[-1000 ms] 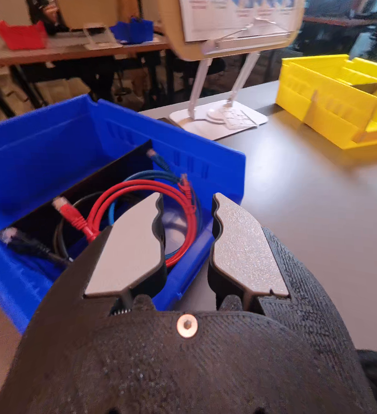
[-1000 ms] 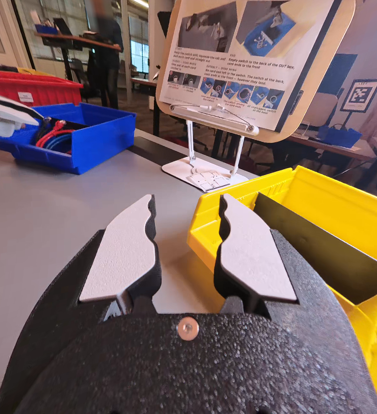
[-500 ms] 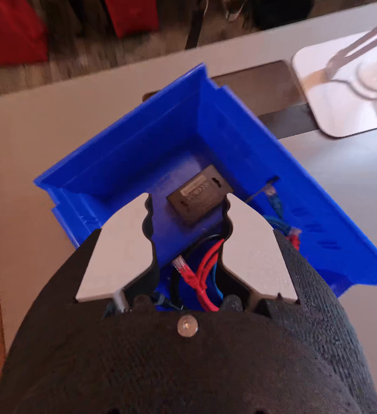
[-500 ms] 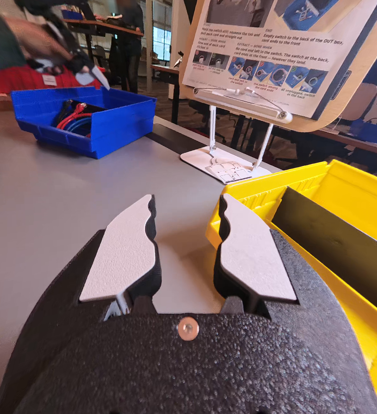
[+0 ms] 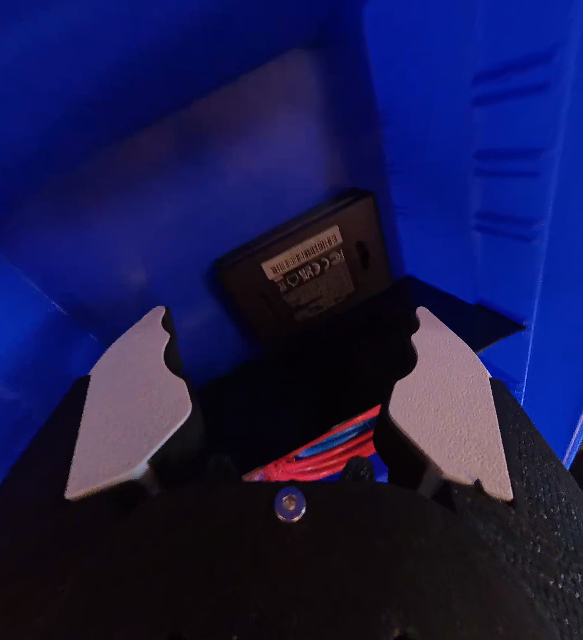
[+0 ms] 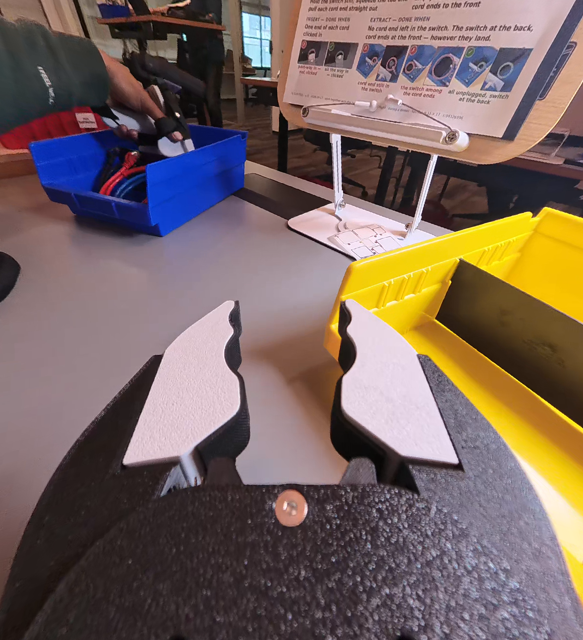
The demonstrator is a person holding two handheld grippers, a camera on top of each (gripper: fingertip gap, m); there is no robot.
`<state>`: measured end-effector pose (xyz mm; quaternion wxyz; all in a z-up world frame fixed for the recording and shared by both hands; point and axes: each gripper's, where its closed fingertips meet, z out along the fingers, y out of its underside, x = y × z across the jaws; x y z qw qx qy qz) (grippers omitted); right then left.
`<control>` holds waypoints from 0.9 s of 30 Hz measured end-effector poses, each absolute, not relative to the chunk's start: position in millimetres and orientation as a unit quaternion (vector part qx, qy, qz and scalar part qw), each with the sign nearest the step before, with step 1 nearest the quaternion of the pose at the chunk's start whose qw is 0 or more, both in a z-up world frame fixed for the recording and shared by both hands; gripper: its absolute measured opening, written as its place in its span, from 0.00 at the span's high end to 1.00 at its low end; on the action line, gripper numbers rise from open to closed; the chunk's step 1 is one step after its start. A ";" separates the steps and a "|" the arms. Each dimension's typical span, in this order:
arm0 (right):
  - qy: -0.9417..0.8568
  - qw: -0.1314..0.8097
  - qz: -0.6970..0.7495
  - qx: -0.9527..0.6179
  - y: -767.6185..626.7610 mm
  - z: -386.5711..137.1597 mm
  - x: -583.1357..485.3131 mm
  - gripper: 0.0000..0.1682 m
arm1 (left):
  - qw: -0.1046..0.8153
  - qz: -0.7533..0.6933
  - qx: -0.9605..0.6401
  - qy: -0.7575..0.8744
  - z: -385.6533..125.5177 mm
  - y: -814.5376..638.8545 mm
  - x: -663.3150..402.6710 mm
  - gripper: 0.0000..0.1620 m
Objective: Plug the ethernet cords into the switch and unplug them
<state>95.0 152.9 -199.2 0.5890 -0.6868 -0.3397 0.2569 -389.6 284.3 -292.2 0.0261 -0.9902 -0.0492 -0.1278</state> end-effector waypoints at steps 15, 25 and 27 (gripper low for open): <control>-0.349 0.580 0.257 -0.689 146.5 -197.8 96.8 0.70 | 0.043 -0.190 -0.979 -0.064 -286.7 297.8 -358.9 0.46; -0.351 0.567 0.265 -0.696 146.2 -202.6 94.8 0.71 | 0.136 -0.162 -0.976 -0.058 -269.9 292.5 -414.6 0.90; -0.353 0.567 0.261 -0.697 146.4 -203.8 94.2 0.71 | 0.156 -0.145 -0.975 -0.055 -265.6 299.1 -418.7 0.90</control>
